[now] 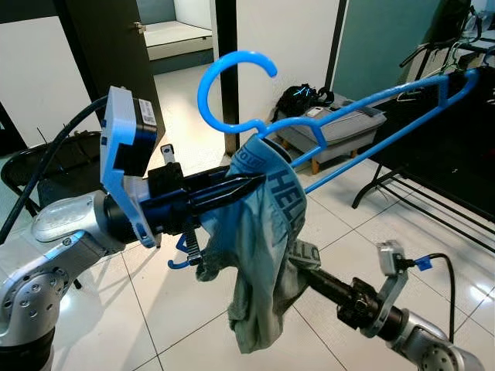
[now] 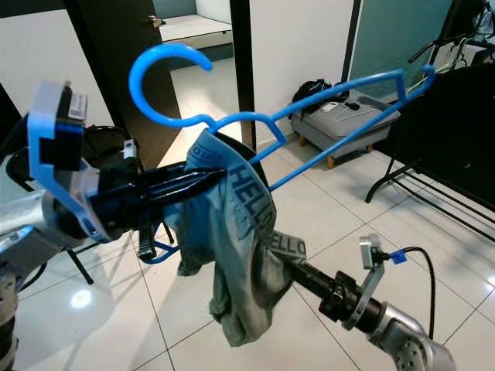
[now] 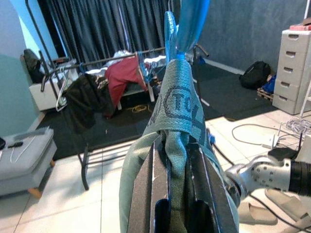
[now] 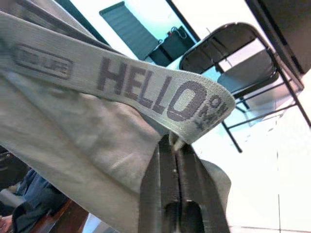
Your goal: Hang hanger
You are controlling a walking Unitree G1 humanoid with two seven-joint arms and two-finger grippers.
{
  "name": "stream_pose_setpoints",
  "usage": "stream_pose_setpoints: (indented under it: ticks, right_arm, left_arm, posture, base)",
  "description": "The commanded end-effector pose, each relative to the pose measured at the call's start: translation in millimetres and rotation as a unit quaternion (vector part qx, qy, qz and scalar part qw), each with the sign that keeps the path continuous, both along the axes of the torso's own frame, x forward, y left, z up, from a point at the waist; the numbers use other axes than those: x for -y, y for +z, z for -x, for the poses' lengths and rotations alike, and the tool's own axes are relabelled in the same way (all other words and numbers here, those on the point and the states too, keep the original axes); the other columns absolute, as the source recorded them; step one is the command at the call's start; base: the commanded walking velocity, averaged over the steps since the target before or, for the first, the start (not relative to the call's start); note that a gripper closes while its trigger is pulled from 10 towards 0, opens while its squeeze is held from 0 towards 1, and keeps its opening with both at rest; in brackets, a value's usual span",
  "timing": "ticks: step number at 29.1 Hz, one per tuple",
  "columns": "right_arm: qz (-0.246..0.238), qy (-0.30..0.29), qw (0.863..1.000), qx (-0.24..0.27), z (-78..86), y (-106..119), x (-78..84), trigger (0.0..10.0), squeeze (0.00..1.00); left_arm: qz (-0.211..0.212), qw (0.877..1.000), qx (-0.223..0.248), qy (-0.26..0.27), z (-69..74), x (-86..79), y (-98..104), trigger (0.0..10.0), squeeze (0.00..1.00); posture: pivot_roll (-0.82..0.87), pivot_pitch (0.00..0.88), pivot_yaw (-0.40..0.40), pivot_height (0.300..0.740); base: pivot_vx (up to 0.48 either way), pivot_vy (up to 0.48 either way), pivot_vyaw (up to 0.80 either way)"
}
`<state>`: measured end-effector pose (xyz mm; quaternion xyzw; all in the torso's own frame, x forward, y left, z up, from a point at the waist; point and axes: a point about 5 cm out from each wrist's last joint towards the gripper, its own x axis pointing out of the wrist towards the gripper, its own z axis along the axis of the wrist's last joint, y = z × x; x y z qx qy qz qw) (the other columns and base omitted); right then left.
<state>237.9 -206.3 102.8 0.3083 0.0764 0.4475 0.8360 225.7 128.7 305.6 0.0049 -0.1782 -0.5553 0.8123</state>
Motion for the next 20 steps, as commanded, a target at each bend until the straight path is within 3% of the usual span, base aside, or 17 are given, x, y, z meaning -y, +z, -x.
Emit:
stream_pose_setpoints:
  ticks: [1, 6, 11, 15, 20]
  right_arm:
    - [0.013, -0.031, 0.999, 0.019, -4.5, 5, 6.0, 0.0, 0.00]
    - [0.025, -0.057, 0.998, 0.028, -9.2, 7, 11.3, 0.0, 0.00]
    - [0.050, -0.136, 0.988, 0.056, -23.0, 21, 34.1, 0.0, 0.00]
    - [0.058, -0.150, 0.984, 0.072, -25.1, 28, 40.6, 0.0, 0.00]
    - [0.065, -0.124, 0.984, 0.109, -19.4, 40, 42.4, 0.0, 0.00]
  left_arm:
    - [-0.028, 0.999, -0.017, 0.035, -7.6, -11.8, -11, 0.0, 0.00]
    - [-0.042, 0.997, -0.029, 0.056, -11.4, -19.4, -18, 0.0, 0.00]
    - [-0.069, 0.989, -0.069, 0.115, -19.9, -46.0, -39, 0.0, 0.00]
    - [-0.073, 0.985, -0.089, 0.125, -20.2, -53.8, -49, 0.0, 0.00]
    - [-0.090, 0.979, -0.132, 0.124, -15.8, -60.5, -70, 0.0, 0.00]
  posture:
    - [0.06, 0.000, 0.030, 0.735]
    - [0.06, 0.000, 0.031, 0.735]
    - [0.06, 0.000, 0.031, 0.735]
    - [0.06, 0.000, 0.030, 0.735]
    - [0.07, 0.000, 0.029, 0.735]
  base:
    - [0.000, 0.000, 0.00]
    - [0.000, 0.000, 0.00]
    - [0.000, 0.000, 0.00]
    - [0.000, 0.000, 0.00]
    - [0.000, 0.000, 0.00]
